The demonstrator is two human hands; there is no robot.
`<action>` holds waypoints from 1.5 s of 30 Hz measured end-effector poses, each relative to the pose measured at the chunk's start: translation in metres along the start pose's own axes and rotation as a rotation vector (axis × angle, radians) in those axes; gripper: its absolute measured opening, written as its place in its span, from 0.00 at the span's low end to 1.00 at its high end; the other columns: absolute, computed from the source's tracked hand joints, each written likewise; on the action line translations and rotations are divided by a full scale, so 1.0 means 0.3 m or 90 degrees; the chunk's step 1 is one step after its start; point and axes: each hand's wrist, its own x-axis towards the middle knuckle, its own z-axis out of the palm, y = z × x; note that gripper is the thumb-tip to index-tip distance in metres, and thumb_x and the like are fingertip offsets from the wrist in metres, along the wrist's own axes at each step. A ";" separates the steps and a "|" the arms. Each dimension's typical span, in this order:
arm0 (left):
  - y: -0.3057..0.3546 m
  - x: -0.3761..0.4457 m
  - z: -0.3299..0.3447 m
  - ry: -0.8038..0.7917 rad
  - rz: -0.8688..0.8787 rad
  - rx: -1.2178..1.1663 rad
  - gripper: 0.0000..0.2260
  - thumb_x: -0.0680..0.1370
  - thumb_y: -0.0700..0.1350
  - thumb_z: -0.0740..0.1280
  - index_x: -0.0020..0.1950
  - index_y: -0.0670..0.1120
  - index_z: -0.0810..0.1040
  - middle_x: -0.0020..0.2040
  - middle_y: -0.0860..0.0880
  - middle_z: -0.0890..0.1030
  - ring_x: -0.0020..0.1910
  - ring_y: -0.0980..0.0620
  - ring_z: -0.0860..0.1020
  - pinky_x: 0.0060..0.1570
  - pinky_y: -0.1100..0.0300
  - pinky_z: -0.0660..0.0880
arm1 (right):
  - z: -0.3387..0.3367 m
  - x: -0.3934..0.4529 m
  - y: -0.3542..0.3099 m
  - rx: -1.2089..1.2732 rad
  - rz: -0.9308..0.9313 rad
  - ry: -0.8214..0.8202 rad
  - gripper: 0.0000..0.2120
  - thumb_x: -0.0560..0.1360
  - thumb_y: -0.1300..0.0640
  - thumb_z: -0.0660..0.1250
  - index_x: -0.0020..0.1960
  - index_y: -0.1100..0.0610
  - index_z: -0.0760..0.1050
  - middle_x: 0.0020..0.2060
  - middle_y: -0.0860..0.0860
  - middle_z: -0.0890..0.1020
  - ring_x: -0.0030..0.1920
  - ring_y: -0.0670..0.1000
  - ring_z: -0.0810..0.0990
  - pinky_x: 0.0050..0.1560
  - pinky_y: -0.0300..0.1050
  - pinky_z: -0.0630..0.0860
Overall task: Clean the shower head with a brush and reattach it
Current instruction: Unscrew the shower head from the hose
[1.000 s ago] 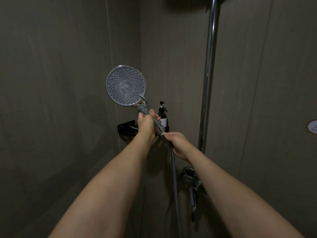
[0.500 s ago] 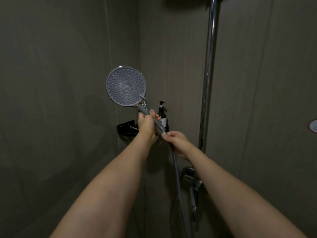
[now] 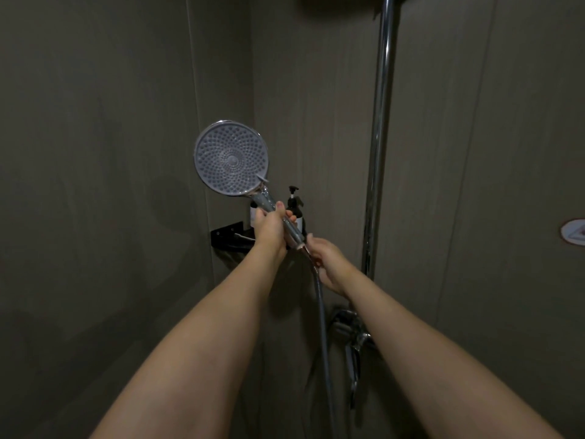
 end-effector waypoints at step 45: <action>-0.029 0.013 -0.060 -0.025 -0.006 0.036 0.11 0.81 0.39 0.56 0.62 0.49 0.66 0.35 0.48 0.71 0.34 0.53 0.71 0.39 0.59 0.72 | -0.065 0.020 -0.236 -0.332 -0.181 0.132 0.13 0.79 0.54 0.60 0.36 0.55 0.69 0.41 0.54 0.75 0.51 0.51 0.72 0.53 0.43 0.64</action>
